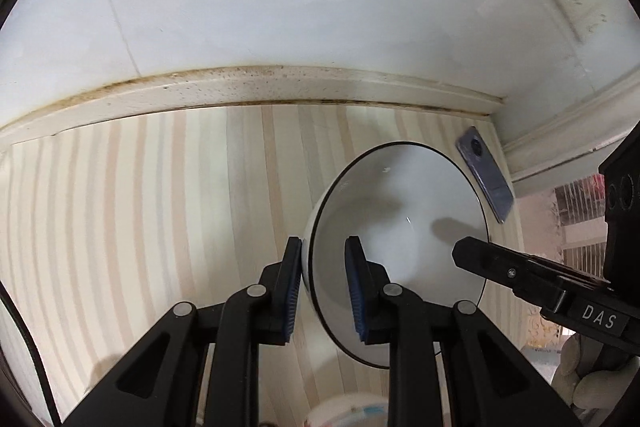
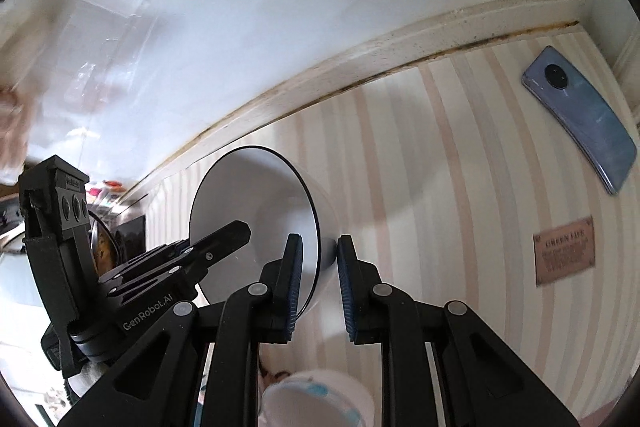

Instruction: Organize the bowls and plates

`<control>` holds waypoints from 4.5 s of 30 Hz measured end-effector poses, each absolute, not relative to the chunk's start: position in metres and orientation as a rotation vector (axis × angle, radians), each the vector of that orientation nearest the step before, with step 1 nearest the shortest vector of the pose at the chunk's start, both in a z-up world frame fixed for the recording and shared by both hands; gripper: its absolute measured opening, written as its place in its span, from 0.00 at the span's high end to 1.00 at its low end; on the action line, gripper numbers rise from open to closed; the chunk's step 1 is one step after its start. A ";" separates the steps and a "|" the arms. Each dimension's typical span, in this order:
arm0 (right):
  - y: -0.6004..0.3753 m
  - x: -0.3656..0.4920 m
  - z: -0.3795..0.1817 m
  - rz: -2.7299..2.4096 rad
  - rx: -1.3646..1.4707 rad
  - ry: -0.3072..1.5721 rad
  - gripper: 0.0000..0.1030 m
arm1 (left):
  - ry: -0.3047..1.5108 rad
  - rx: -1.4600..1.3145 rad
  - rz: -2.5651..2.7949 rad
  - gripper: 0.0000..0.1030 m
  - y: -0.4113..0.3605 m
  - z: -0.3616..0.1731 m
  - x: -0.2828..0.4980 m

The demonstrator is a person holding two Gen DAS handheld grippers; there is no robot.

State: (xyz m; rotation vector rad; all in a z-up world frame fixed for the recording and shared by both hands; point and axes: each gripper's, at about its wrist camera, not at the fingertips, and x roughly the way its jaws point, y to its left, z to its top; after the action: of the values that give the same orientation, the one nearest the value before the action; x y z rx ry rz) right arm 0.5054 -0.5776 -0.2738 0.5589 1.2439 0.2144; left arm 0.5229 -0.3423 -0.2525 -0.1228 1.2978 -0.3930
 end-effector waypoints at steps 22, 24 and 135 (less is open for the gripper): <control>-0.550 0.333 -0.264 0.190 0.524 1.298 0.81 | 1.320 -0.067 -0.413 0.81 -0.324 -0.235 0.377; -0.551 0.327 -0.273 0.191 0.533 1.311 0.81 | 1.330 -0.068 -0.414 0.81 -0.324 -0.242 0.370; -0.551 0.333 -0.419 0.252 0.927 1.477 0.43 | 1.647 -0.175 -0.595 0.46 -0.339 -0.342 0.405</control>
State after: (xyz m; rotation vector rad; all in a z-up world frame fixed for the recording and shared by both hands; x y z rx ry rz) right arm 0.3326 -0.5506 -0.4188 0.9268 1.4771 0.2516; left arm 0.4053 -0.3387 -0.3423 -0.1750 1.6473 -0.5954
